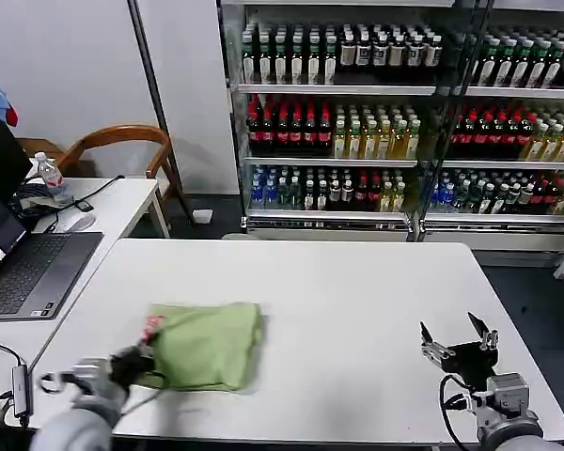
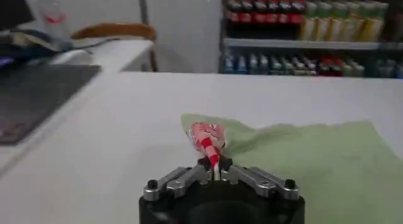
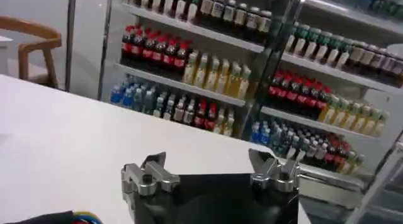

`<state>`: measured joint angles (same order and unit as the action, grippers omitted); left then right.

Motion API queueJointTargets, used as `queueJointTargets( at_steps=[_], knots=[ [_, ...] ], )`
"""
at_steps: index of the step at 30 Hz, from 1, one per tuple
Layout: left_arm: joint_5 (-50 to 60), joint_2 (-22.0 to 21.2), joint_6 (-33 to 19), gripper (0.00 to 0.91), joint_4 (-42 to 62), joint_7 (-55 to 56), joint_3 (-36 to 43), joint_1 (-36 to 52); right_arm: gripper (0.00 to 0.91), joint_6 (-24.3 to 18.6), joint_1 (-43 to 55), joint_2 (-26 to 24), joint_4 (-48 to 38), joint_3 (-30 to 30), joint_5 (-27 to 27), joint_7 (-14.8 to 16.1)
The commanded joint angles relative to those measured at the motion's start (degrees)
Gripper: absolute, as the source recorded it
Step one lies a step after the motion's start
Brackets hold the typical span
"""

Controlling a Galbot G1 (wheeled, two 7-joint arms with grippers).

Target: Fold and organize the clothes.

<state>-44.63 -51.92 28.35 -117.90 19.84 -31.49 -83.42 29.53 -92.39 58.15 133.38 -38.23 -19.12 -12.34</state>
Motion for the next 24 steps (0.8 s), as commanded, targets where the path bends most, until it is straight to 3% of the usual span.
queueJointTargets(
  at_steps=[1,4,7,10,15,21,24],
  knots=[
    [-16.5,12.6,4.8,0.040,-4.0,-0.9,-33.1,-14.9,0.907,-0.2,4.4,-0.7,-1.2,3.9,-0.1,0.0],
    [-19.1,14.3,4.8,0.040,-6.6,-0.6,-36.7,-18.7,0.907,-0.5,5.5,-1.0,-1.4,5.0,-0.2,0.0],
    [-20.5,14.5,4.8,0.040,-10.3,0.0,-35.4,-16.3,0.907,-0.5,5.7,-1.1,-1.4,5.2,-0.3,-0.1],
    [-19.6,16.5,4.8,0.040,-12.3,-0.7,-36.2,-20.4,0.907,-1.1,4.8,-1.9,-2.2,4.1,-0.4,0.0],
    [-17.3,21.0,4.8,0.040,-11.1,-1.8,-38.6,-25.1,0.907,-1.5,3.5,-2.2,-1.7,3.1,-0.4,0.0],
    [-14.7,21.9,4.8,0.040,-11.5,-1.7,-37.2,-25.2,0.907,-1.6,2.7,-2.5,-1.7,2.4,-0.4,-0.1],
    [-14.7,22.7,4.8,0.040,-9.6,-1.8,-40.6,-28.1,0.907,-1.6,3.0,-2.8,-1.9,2.5,-0.5,-0.1]
  ],
)
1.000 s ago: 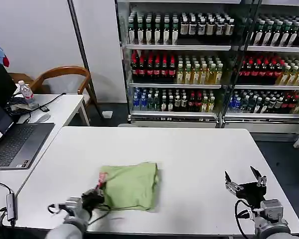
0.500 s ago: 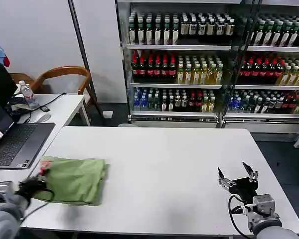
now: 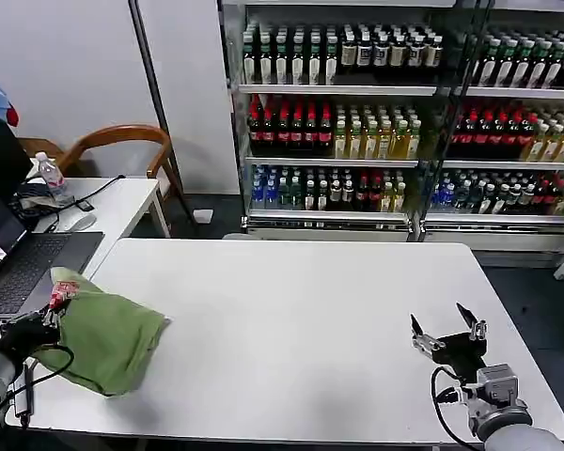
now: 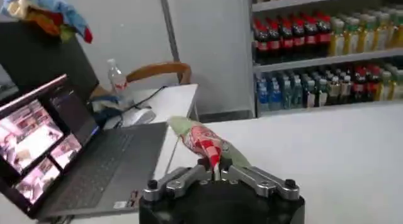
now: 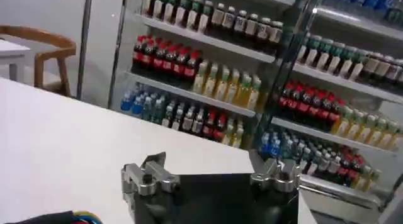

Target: Fold and organize the clothes.

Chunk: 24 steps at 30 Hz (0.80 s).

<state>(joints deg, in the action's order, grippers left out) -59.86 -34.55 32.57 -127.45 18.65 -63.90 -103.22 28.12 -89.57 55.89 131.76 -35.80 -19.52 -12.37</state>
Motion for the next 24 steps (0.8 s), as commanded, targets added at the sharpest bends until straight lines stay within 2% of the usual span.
queueJointTargets(
  at_steps=[1,5,7,9,12,13,15,16,19,24],
  knots=[
    [1.0,5.5,0.5,0.040,0.2,-0.6,-8.5,-8.4,0.907,-0.2,0.2,-0.5,-0.3,0.1,-0.1,0.0],
    [6.0,4.9,0.5,0.040,0.7,0.0,-7.3,-7.2,0.907,-0.3,0.6,-0.3,-0.3,0.5,-0.1,-0.1],
    [6.0,2.3,0.4,0.040,-4.6,0.8,-2.9,-3.6,0.907,-0.2,0.5,-0.2,-0.3,0.5,-0.1,-0.1],
    [7.5,-3.6,0.3,0.040,-12.8,1.4,11.1,3.1,0.907,-0.1,0.2,0.0,-0.4,0.5,0.2,-0.1],
    [22.0,-16.4,-1.4,0.040,-18.4,-1.4,38.5,8.9,0.907,0.0,-0.8,0.3,-0.2,0.2,0.9,-0.1],
    [31.0,-20.5,-2.4,0.040,-17.7,-4.7,47.8,9.5,0.907,0.2,-1.3,0.4,0.0,-0.1,1.2,0.0],
    [35.7,-23.9,-3.3,0.040,-15.9,-6.0,55.4,10.5,0.907,0.2,-2.2,0.2,0.2,-1.0,1.3,0.0],
    [36.9,-25.8,-3.9,0.040,-14.2,-7.4,58.2,12.3,0.907,0.2,-2.7,0.0,0.4,-1.7,1.3,0.1],
    [36.7,-28.1,-4.2,0.040,-10.6,-7.9,60.2,16.0,0.907,0.3,-3.6,0.0,1.0,-2.7,1.4,0.1],
    [36.1,-29.5,-4.1,0.040,-8.2,-8.5,60.5,21.2,0.907,0.3,-4.6,0.4,1.5,-3.5,1.9,0.3]
  ],
)
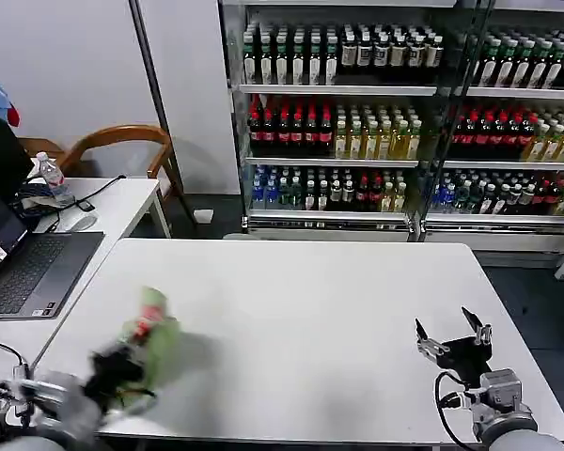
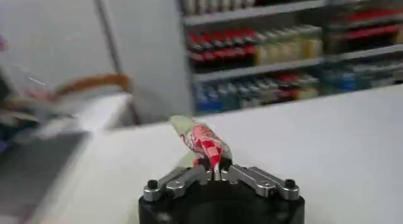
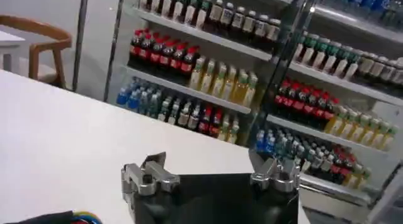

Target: Fold and organize the clothes.

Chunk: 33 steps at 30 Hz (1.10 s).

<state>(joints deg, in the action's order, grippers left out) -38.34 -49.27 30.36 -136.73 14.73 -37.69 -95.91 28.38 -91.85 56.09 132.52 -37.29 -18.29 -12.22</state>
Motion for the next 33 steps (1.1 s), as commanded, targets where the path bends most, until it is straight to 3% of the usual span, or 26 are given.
queueJointTargets(
  at_steps=[1,10,17,18,19,29,33],
  knots=[
    [14.6,-15.6,-1.9,0.040,2.0,-4.8,34.6,15.9,0.907,0.1,-2.3,0.4,0.7,-2.0,1.1,0.1],
    [15.3,-22.4,-4.7,0.040,14.9,-3.4,35.6,28.1,0.907,0.3,-2.2,0.2,0.8,-3.3,1.3,0.4],
    [12.6,-25.1,-3.0,0.040,17.4,0.1,37.4,30.8,0.907,0.5,-1.5,-0.2,0.4,-4.3,0.9,0.7],
    [12.3,-25.7,-2.7,0.816,17.7,1.2,37.5,30.9,0.907,0.5,-1.3,-0.3,0.4,-4.3,0.8,0.7],
    [10.0,-26.6,-2.1,0.907,18.3,2.6,38.1,31.0,0.907,0.6,-1.1,-0.4,0.3,-4.2,0.7,0.7],
    [5.2,-36.6,-9.1,0.907,24.8,3.2,41.3,32.8,0.907,0.9,0.4,-0.7,-0.1,-4.0,0.3,0.9],
    [4.3,-37.6,-10.3,0.907,23.7,1.6,41.3,33.8,0.907,0.9,1.0,-0.6,-0.2,-3.6,0.2,1.0]
  ],
)
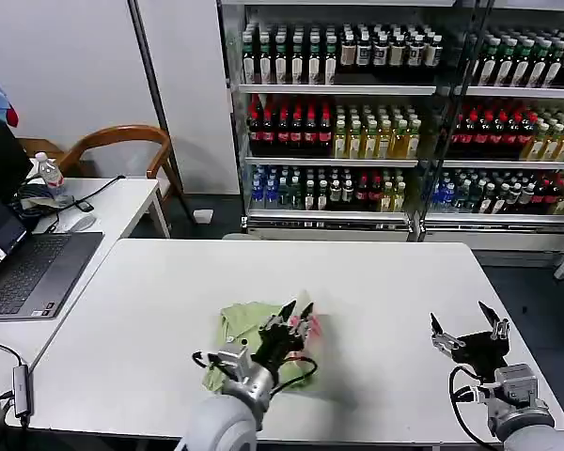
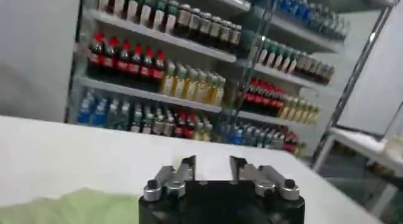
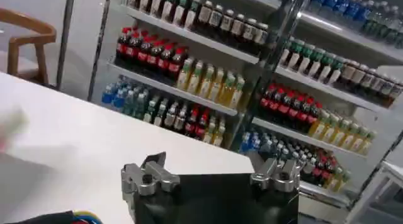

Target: Fold and organize the clothes.

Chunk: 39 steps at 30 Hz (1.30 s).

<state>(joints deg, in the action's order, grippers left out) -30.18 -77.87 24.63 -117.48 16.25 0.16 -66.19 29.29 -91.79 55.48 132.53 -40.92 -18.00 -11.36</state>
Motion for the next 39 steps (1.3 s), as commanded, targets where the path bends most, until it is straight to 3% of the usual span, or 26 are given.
queueJointTargets(
  at_steps=[1,5,9,13,16,22,28,39],
  knots=[
    [-3.6,-8.5,-4.7,0.907,3.1,-1.2,2.9,4.1,0.907,-0.1,1.5,0.2,-0.5,0.5,0.0,0.3],
    [2.1,-2.3,-6.5,0.907,-2.0,-7.1,-3.1,2.3,0.907,-1.7,3.9,1.2,-2.2,2.6,1.5,0.9],
    [10.9,4.5,-12.8,0.907,-2.4,-13.0,-12.5,-0.9,0.907,-3.7,6.3,2.5,-4.5,5.1,1.9,0.8],
    [17.7,11.5,-18.9,0.907,-0.6,-17.1,-26.9,-6.7,0.907,-7.9,11.2,5.0,-8.5,10.4,3.6,0.9],
    [20.4,14.1,-22.6,0.907,2.0,-17.8,-33.8,-10.1,0.907,-9.9,14.4,6.4,-11.7,13.2,5.7,1.3],
    [20.5,14.9,-24.7,0.907,4.1,-17.5,-40.1,-14.7,0.907,-13.1,19.1,8.5,-17.5,17.5,8.8,3.5],
    [22.6,14.7,-25.1,0.907,5.7,-17.5,-40.3,-14.7,0.907,-16.3,20.9,10.4,-21.9,20.0,11.2,2.8],
    [23.2,15.5,-23.4,0.907,4.5,-17.0,-37.7,-14.4,0.907,-16.4,19.9,10.1,-22.5,16.4,9.9,2.8]
  ],
)
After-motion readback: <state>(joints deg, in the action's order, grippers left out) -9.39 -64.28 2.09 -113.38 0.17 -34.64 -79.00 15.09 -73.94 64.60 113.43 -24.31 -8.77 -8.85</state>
